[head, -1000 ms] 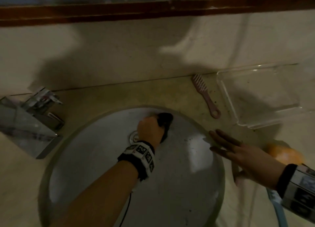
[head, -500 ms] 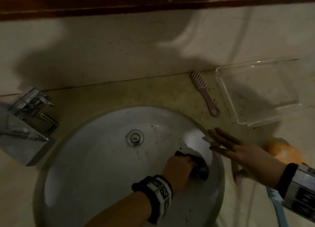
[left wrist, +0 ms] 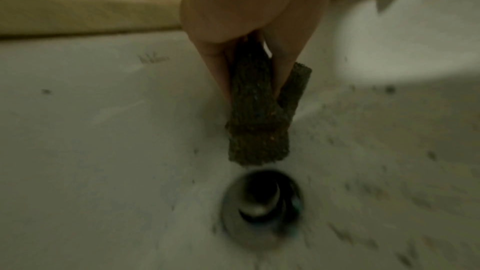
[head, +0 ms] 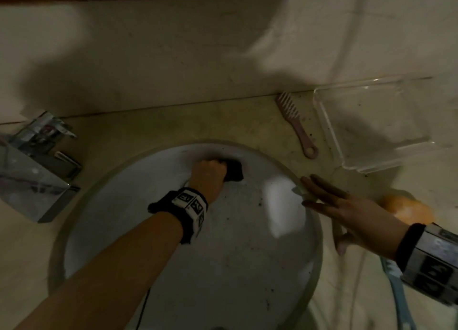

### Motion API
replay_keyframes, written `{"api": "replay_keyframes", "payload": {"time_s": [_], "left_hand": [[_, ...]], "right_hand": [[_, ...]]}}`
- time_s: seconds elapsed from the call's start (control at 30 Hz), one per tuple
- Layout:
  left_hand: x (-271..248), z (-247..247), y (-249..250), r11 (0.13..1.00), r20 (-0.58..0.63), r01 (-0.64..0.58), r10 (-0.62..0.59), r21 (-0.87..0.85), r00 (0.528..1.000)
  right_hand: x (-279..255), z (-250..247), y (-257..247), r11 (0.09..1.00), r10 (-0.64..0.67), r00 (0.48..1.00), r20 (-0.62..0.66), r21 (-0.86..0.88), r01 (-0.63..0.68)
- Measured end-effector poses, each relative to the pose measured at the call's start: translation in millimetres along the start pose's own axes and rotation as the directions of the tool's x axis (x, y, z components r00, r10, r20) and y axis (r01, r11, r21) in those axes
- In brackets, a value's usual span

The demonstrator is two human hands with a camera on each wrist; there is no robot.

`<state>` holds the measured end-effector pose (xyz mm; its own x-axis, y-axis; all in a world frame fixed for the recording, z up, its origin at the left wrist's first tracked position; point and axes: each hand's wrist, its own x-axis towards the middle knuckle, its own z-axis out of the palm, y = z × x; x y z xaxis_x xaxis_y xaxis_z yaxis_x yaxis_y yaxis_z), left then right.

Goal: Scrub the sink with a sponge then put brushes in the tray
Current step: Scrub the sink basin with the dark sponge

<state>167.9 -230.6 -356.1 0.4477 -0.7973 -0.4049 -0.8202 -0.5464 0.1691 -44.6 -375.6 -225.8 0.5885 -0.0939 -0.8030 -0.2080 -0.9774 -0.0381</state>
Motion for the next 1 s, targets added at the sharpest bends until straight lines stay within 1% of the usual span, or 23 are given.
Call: {"api": "replay_keyframes", "payload": {"time_s": [0.07, 0.13, 0.17, 0.2, 0.27, 0.33, 0.4, 0.47, 0.53, 0.57, 0.63, 0.67, 0.7, 0.73, 0.8, 0.83, 0.87, 0.9, 0.93, 0.97, 1.0], "left_hand": [[2, 8, 3, 0.999, 0.07, 0.037, -0.037, 0.005, 0.997], [1, 8, 14, 1.0, -0.013, 0.026, -0.026, 0.005, 1.0], [1, 9, 18, 0.999, -0.04, 0.015, -0.014, 0.035, 0.999], [0, 12, 20, 0.999, -0.016, -0.006, 0.007, 0.04, 1.0], [-5, 22, 27, 1.0, 0.099, -0.019, 0.02, -0.002, 0.995], [-10, 32, 30, 0.999, 0.119, -0.038, 0.042, -0.037, 0.992], [-18, 40, 34, 0.993, 0.118, -0.083, 0.093, -0.089, 0.989], [-31, 48, 40, 0.978, 0.17, -0.139, 0.165, -0.156, 0.971], [-47, 51, 49, 0.957, 0.234, -0.195, 0.243, -0.213, 0.941], [-53, 52, 51, 0.951, 0.27, -0.209, 0.268, -0.228, 0.925], [-57, 54, 49, 0.951, 0.35, -0.192, 0.271, -0.245, 0.897], [-56, 50, 45, 0.954, 0.343, -0.174, 0.253, -0.244, 0.905], [-55, 43, 40, 0.958, 0.301, -0.172, 0.238, -0.23, 0.923], [-50, 34, 34, 0.962, 0.234, -0.161, 0.212, -0.219, 0.949], [-36, 12, 21, 0.968, 0.046, -0.105, 0.118, -0.228, 0.992], [-27, 2, 15, 0.972, -0.05, -0.072, 0.063, -0.222, 0.997], [-19, -7, 11, 0.981, -0.138, -0.026, -0.001, -0.194, 0.99], [-13, -15, 6, 0.988, -0.18, 0.015, -0.043, -0.154, 0.983], [-8, -19, 4, 0.991, -0.184, 0.056, -0.078, -0.123, 0.98], [-4, -18, 6, 0.989, -0.122, 0.095, -0.109, -0.113, 0.986], [1, -12, 10, 0.989, -0.053, 0.098, -0.105, -0.114, 0.993]], "right_hand": [[0, 0, 0, 1.0, 0.009, 1.0, -0.004, 0.004, -0.009], [1, 1, -1, 1.0, 0.013, 1.0, -0.009, 0.012, -0.012], [1, 1, -1, 1.0, 0.016, 1.0, -0.01, 0.008, -0.016], [2, 0, -2, 1.0, 0.021, 1.0, -0.01, 0.0, -0.021], [2, -1, -3, 1.0, 0.029, 1.0, -0.011, -0.009, -0.03], [1, -2, -4, 1.0, 0.028, 0.999, -0.017, -0.009, -0.028], [-1, -3, -5, 1.0, 0.023, 0.999, -0.029, -0.009, -0.023], [-1, -3, -5, 1.0, 0.023, 0.999, -0.028, -0.017, -0.024], [-1, -3, -6, 0.999, 0.026, 0.999, -0.029, -0.034, -0.027], [-1, -3, -6, 0.999, 0.026, 0.999, -0.033, -0.044, -0.028], [-2, -4, -8, 0.998, 0.032, 0.999, -0.029, -0.062, -0.033], [-2, -5, -8, 0.997, 0.036, 0.999, -0.025, -0.066, -0.038], [-2, -6, -9, 0.997, 0.041, 0.999, -0.019, -0.067, -0.042], [-3, -8, -10, 0.997, 0.041, 0.999, -0.015, -0.063, -0.041], [-3, -8, -10, 0.998, 0.038, 0.999, -0.017, -0.048, -0.039], [-4, -8, -10, 0.998, 0.04, 0.999, -0.02, -0.038, -0.041], [-5, -9, -10, 0.999, 0.041, 0.999, -0.024, -0.03, -0.042], [-5, -9, -9, 0.999, 0.04, 0.999, -0.028, -0.027, -0.041], [-5, -8, -9, 0.999, 0.038, 0.999, -0.031, -0.028, -0.039], [-5, -9, -9, 0.999, 0.036, 0.999, -0.031, -0.03, -0.037], [-5, -8, -9, 0.999, 0.031, 0.999, -0.035, -0.03, -0.032]]}}
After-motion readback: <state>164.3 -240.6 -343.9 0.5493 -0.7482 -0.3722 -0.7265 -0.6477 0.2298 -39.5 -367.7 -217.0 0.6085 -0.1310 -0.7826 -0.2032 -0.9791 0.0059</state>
